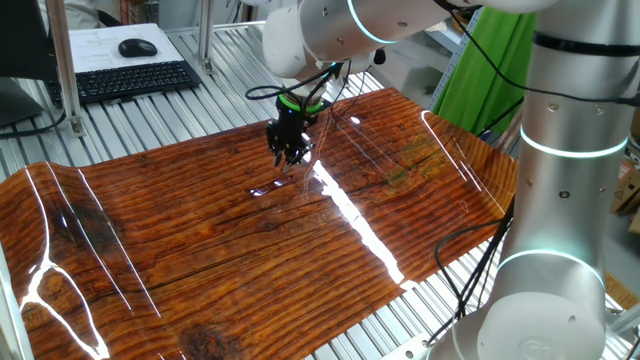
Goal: Unfold the leg of the glasses (with one hand)
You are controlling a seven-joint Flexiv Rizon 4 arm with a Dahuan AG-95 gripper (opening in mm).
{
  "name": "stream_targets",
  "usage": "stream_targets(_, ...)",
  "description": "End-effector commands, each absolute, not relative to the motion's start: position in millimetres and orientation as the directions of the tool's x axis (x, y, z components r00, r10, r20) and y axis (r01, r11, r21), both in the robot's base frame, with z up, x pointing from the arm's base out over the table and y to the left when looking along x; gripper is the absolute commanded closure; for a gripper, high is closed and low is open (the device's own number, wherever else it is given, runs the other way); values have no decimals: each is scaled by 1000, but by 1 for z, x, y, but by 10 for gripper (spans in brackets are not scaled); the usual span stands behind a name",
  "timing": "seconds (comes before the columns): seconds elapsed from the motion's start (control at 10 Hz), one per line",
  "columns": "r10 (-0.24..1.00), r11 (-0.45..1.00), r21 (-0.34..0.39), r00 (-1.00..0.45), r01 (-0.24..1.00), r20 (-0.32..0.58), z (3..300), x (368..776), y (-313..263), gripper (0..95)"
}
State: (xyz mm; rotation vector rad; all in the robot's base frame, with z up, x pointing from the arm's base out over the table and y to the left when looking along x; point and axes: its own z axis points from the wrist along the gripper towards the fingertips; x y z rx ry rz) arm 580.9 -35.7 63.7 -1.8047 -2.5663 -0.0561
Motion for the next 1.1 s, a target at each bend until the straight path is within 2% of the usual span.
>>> stream_targets(0.1,934,352,7,-352,936,58,73,588,-29,760)
stream_targets(1.1,926,373,-19,-370,928,74,76,589,-27,760)
